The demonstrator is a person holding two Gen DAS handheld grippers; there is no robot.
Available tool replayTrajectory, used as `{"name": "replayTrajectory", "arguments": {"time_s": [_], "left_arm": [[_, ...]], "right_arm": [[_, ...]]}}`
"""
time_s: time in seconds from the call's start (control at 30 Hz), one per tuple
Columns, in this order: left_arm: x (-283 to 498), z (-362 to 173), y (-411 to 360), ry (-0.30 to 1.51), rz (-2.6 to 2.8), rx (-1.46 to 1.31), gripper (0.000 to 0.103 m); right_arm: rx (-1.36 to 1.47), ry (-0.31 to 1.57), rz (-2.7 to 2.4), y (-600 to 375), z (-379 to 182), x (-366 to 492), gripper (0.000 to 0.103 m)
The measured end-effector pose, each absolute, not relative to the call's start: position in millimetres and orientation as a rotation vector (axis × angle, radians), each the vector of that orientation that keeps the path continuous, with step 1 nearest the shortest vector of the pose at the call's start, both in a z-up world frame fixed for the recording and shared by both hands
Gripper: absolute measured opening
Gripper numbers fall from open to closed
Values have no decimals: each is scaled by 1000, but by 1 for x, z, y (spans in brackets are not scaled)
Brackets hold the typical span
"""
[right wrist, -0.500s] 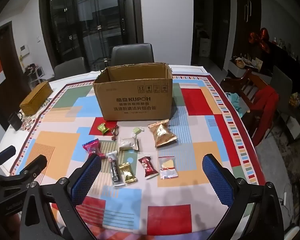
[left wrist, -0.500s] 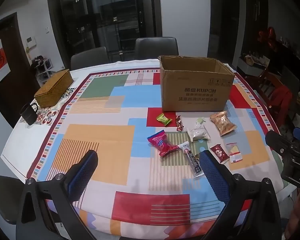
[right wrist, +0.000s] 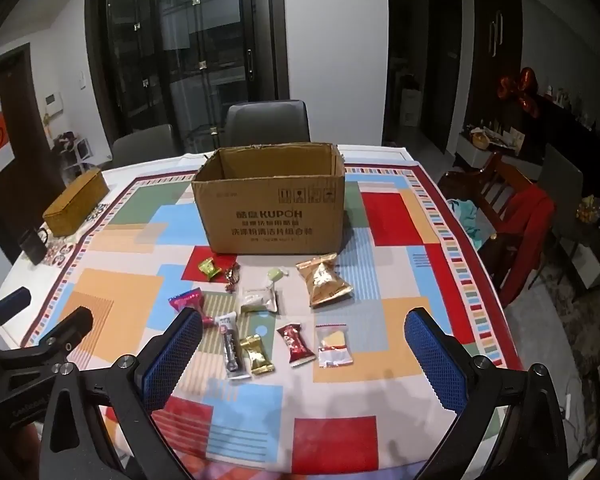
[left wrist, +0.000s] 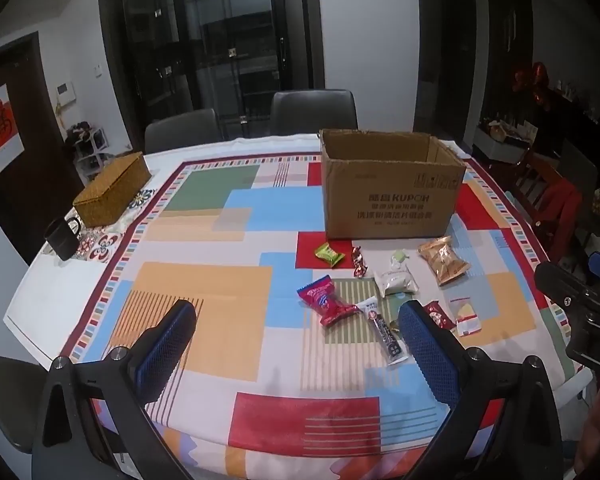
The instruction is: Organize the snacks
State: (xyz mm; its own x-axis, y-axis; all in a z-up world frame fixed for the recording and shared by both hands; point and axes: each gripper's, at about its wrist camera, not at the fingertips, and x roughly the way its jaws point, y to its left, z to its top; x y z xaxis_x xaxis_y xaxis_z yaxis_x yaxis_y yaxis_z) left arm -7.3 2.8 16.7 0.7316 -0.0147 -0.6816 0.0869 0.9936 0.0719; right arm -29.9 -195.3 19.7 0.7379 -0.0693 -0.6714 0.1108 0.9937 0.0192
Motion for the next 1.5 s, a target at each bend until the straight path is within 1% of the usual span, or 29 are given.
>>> {"name": "replayTrajectory", "arguments": {"time_s": [0.47, 1.5], "left_arm": [[-12, 22, 3, 726, -56, 98, 103], [-12, 25, 2, 726, -59, 99, 103]], "right_arm": [[53, 698, -101, -195, 28, -35, 102], [54, 699, -100, -196, 28, -35, 102]]}}
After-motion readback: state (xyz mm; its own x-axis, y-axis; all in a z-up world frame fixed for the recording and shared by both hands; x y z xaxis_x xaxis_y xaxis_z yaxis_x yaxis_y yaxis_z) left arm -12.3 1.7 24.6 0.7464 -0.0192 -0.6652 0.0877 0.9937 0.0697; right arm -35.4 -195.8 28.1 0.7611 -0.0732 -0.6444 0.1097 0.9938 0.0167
